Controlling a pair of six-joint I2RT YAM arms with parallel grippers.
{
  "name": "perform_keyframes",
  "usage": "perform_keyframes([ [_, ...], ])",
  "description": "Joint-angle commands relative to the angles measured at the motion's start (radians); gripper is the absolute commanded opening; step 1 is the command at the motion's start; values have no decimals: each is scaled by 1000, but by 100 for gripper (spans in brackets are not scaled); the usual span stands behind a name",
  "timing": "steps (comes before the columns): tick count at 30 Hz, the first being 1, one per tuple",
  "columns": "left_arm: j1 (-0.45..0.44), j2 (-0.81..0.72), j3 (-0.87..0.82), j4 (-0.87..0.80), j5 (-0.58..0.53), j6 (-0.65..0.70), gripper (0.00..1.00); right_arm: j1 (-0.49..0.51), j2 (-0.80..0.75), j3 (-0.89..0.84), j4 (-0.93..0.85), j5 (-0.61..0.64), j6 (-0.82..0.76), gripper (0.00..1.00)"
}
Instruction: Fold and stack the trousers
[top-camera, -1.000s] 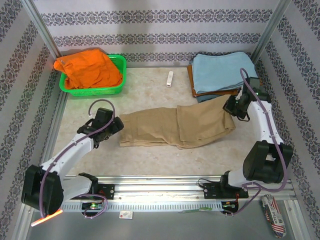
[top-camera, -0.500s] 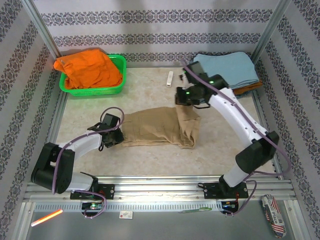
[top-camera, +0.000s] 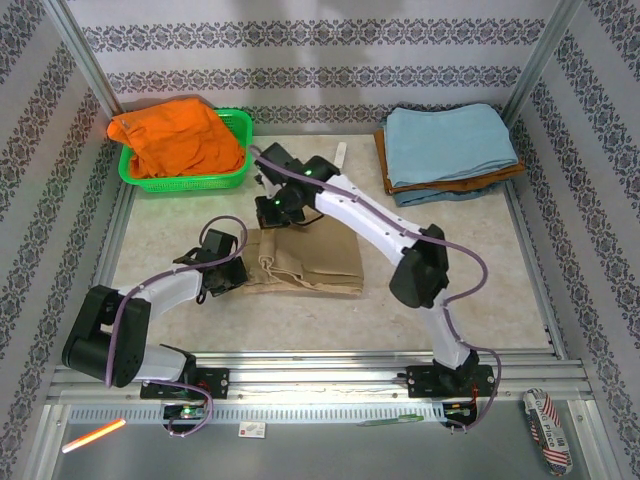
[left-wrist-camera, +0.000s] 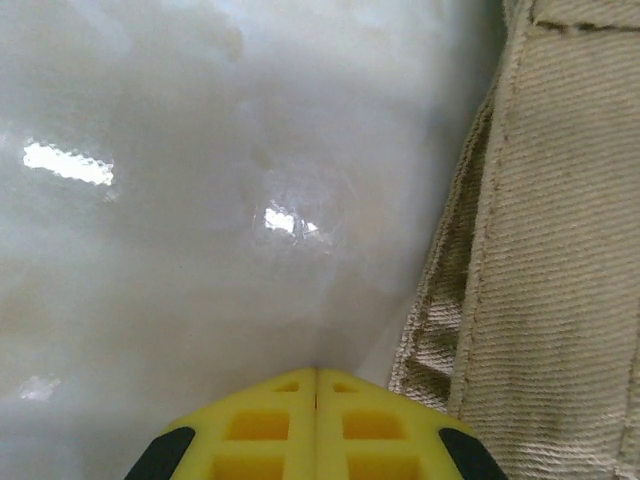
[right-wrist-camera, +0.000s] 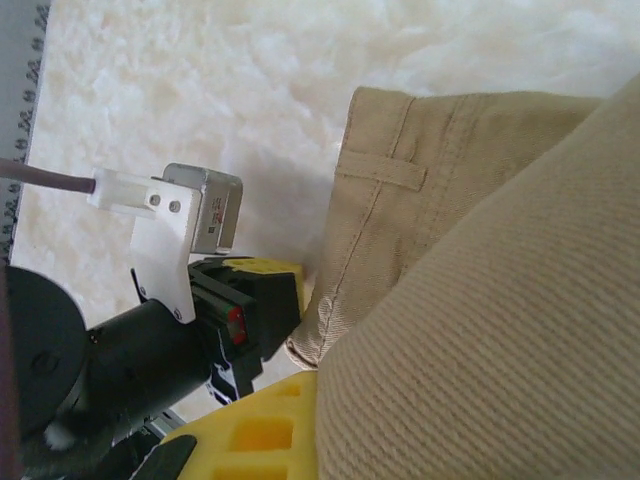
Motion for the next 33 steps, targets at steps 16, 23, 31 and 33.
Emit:
perform_keyframes([
  [16, 7, -284, -73, -169, -55, -86, 26, 5, 165, 211, -23, -216, -77, 44],
  [23, 16, -493, 104, -462, -173, -40, 50, -21, -27, 77, 7, -163, -98, 51],
  [31, 6, -347, 267, -441, -125, 25, 51, -134, -423, -569, 242, -65, -65, 50],
  [33, -30, -272, 302, -396, -101, 19, 49, -162, -490, -707, 293, -67, -41, 49],
])
